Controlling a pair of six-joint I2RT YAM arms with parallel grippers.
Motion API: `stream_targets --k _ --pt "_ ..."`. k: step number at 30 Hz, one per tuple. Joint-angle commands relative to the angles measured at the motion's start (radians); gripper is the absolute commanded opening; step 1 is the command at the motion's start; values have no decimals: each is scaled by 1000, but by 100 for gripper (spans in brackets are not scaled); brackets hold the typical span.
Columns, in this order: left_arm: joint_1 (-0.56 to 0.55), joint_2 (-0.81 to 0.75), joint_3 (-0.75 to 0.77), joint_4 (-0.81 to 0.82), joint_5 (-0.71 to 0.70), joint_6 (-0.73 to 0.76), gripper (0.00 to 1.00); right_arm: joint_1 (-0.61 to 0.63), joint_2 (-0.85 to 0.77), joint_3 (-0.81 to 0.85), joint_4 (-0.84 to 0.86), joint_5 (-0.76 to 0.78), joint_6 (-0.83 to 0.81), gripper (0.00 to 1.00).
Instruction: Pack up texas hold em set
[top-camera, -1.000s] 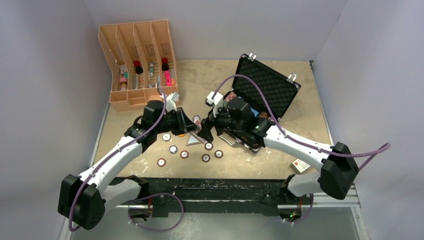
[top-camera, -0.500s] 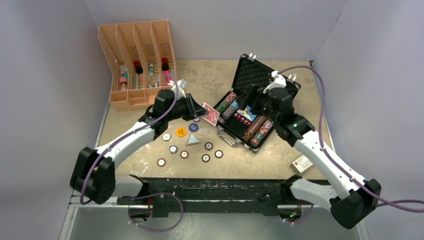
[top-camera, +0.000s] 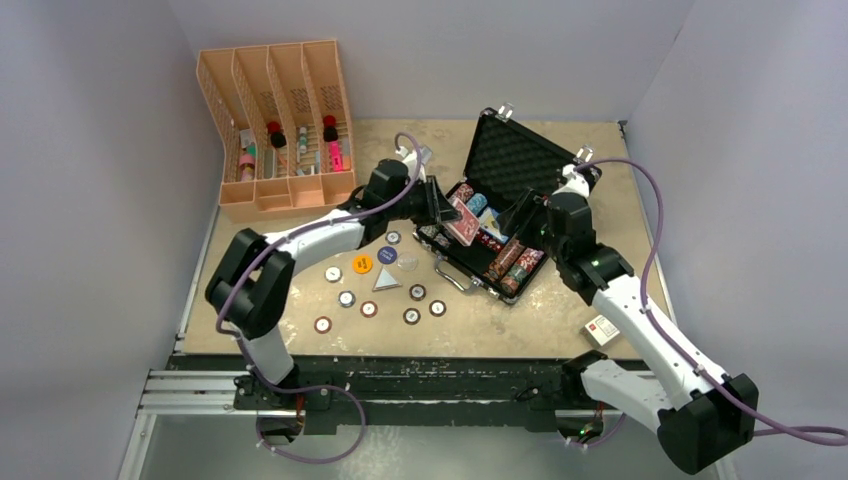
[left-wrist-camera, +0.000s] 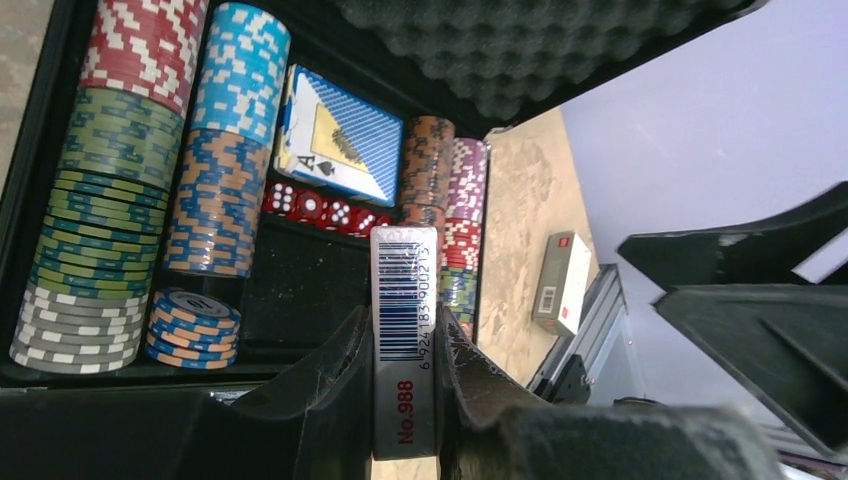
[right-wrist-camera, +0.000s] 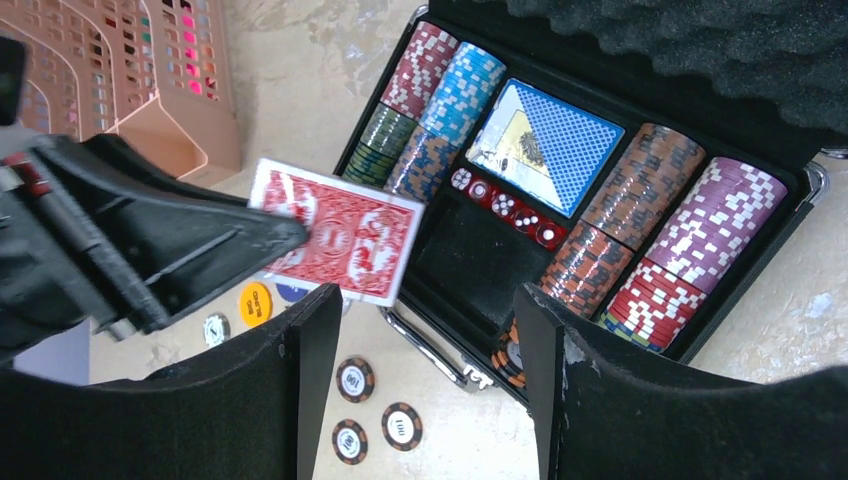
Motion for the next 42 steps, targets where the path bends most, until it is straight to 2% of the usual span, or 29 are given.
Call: stream_targets --k 1,7,14,21,23,25,28,33,37,42 --pt "-20 69 95 26 47 40 0 -5 1 -6 64 5 -1 66" --pt "-48 173 193 -92 56 95 0 -5 1 -23 72 13 4 66" --pt "-69 215 219 -169 12 109 0 -5 -5 -33 86 16 -10 66" --pt "-92 265 212 -140 10 61 0 -5 5 -46 109 6 -10 67" --pt "-104 275 214 -118 5 50 12 -5 5 -49 118 5 -8 67" --pt "-118 292 223 -88 4 45 16 -5 9 -49 126 -2 -8 68" --pt "-121 304 258 -136 -26 76 21 -5 17 -40 125 -8 -12 68" --pt "-122 263 266 -198 -92 117 37 -5 12 -44 121 -5 -18 70" --pt "-121 220 298 -291 -183 171 49 -5 5 -42 116 4 -19 72" --pt "-122 171 379 -457 -367 252 57 -6 -4 -43 114 24 -33 73"
